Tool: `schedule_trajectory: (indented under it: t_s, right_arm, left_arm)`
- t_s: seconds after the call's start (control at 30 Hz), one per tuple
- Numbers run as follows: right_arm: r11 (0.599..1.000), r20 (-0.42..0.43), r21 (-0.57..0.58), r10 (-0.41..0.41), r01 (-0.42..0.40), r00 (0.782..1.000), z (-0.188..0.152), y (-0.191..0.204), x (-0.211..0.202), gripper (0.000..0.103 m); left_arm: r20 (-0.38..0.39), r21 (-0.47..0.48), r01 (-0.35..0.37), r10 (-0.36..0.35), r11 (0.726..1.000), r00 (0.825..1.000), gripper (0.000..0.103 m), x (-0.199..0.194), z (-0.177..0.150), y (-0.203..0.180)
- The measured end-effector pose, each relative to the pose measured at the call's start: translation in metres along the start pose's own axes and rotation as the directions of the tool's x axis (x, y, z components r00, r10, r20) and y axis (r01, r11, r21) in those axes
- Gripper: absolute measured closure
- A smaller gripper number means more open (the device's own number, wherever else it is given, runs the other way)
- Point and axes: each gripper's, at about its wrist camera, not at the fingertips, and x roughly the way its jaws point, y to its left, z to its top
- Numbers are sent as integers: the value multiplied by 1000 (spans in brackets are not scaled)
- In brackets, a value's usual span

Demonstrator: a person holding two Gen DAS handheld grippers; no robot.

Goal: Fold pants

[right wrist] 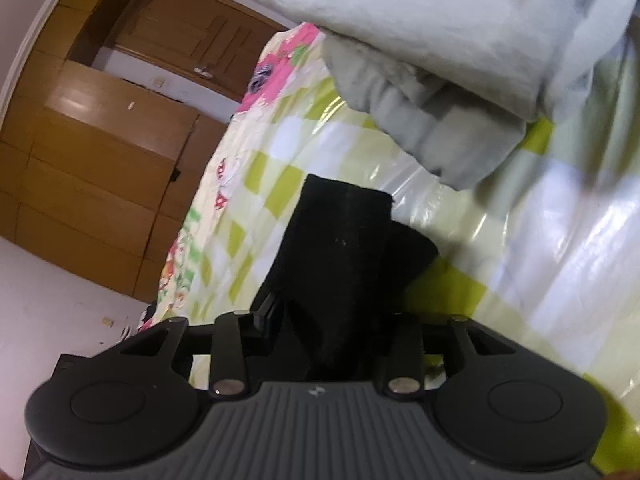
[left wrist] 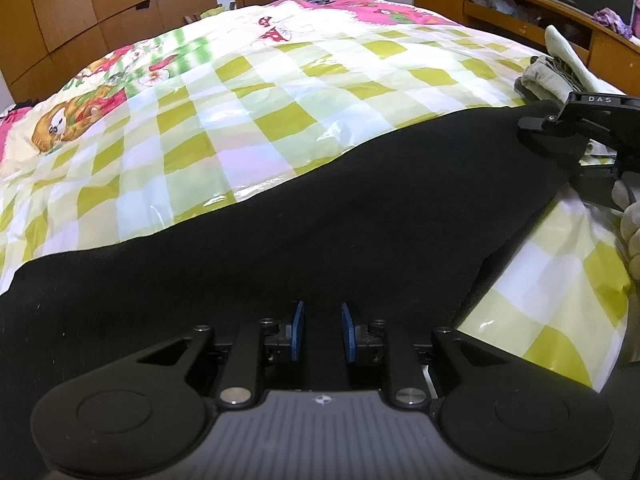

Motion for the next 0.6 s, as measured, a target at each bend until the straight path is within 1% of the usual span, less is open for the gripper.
schedule_trajectory:
  t_s: [0.03, 0.07, 0.1, 0.13, 0.23, 0.3, 0.37, 0.4, 0.43, 0.47, 0.5, 0.53, 0.6]
  right_arm:
    - [1000, -8, -21, -4, 4, 1000, 0, 0, 0, 77]
    - [998, -19, -50, -34, 33, 999, 1, 2, 2, 89]
    - [997, -30, -57, -61, 59, 998, 3, 3, 3, 90]
    - [998, -39, -55, -40, 37, 998, 4, 3, 4, 95]
    - [996, -23, -78, 36, -38, 999, 6, 17, -6, 95]
    - [982, 11, -168, 92, -89, 996, 4, 37, -17, 95]
    - [951, 47, -289, 124, -106, 991, -4, 51, -24, 96]
    - [944, 54, -321, 100, -78, 994, -7, 50, -20, 95]
    - [961, 33, -275, 39, -28, 999, -5, 41, -10, 93]
    - [983, -22, -181, -12, 8, 1000, -1, 26, 3, 91]
    - [994, -46, -105, -30, 25, 998, 2, 12, 10, 90]
    - [996, -37, -81, -30, 27, 999, 3, 6, 11, 90]
    - [999, -22, -51, 17, -18, 1000, 1, 3, 10, 82]
  left_arm:
    - [1, 8, -1, 1, 1000, 1000, 68, 1, 0, -1]
    - [1, 16, -4, 4, 1000, 1000, 68, 2, 1, -2]
    - [3, 24, -7, 7, 1000, 1000, 68, 2, 1, -2]
    - [5, 29, -9, 9, 1000, 1000, 68, 2, 1, -3]
    - [19, 44, -13, 12, 999, 1000, 68, 1, 1, -5]
    - [38, 49, -16, 14, 999, 999, 68, 0, 0, -6]
    - [38, 48, -10, 8, 999, 999, 67, 2, 0, -8]
    - [32, 47, -9, 8, 999, 999, 67, 4, -1, -9]
    - [32, 49, -12, 11, 999, 999, 67, 5, -1, -10]
    - [35, 55, -12, 10, 998, 999, 67, 5, -1, -11]
    - [37, 60, -12, 10, 998, 999, 67, 5, -1, -12]
    - [38, 61, -12, 9, 998, 999, 67, 4, -2, -13]
    - [37, 64, -3, 0, 998, 999, 65, 4, -2, -12]
